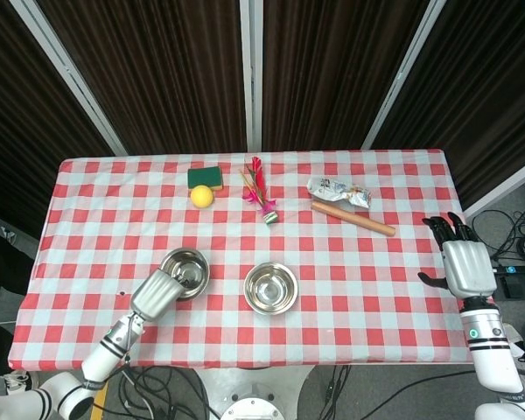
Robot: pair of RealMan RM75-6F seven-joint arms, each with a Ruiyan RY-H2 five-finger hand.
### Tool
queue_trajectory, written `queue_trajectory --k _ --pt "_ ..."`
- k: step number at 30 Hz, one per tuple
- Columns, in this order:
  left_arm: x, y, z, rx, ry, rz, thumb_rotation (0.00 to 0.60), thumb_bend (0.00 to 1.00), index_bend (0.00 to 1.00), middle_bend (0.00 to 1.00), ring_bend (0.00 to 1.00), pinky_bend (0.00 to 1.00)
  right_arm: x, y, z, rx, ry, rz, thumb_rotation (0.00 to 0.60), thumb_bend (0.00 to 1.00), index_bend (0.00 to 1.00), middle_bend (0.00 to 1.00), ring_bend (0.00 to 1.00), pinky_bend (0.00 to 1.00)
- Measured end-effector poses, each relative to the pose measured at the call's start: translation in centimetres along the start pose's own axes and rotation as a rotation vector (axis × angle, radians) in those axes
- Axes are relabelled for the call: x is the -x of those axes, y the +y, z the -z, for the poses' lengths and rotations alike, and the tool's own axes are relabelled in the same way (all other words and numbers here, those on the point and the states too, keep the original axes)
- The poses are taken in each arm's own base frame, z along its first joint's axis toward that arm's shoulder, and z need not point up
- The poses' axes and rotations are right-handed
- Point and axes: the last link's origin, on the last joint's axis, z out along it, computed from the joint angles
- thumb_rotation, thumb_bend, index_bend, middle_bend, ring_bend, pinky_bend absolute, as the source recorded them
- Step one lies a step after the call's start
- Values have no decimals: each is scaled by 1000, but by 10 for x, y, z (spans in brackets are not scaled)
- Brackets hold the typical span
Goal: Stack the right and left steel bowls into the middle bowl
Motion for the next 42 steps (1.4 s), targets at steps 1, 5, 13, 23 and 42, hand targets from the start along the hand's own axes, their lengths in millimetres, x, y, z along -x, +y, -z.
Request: queue_trajectory --k 1,5,13,23,42 --pt "-2 1 -1 4 5 1 600 338 711 737 922 952 -1 0 0 0 5 -3 600 24 150 154 52 179" --pt "-16 7 -10 30 37 4 600 338 711 737 922 952 -7 -1 0 3 30 -22 600 23 150 156 56 179" --pt "-62 43 -34 139 135 23 600 338 714 739 922 952 -18 2 -2 18 79 -70 600 24 150 162 63 178" --pt "-82 102 -48 301 163 28 600 340 716 739 924 951 -22 12 -1 39 102 -111 600 23 150 163 63 179" --pt "-70 117 -80 296 171 37 600 340 720 741 924 951 -31 33 -3 80 132 -158 600 22 150 174 71 179"
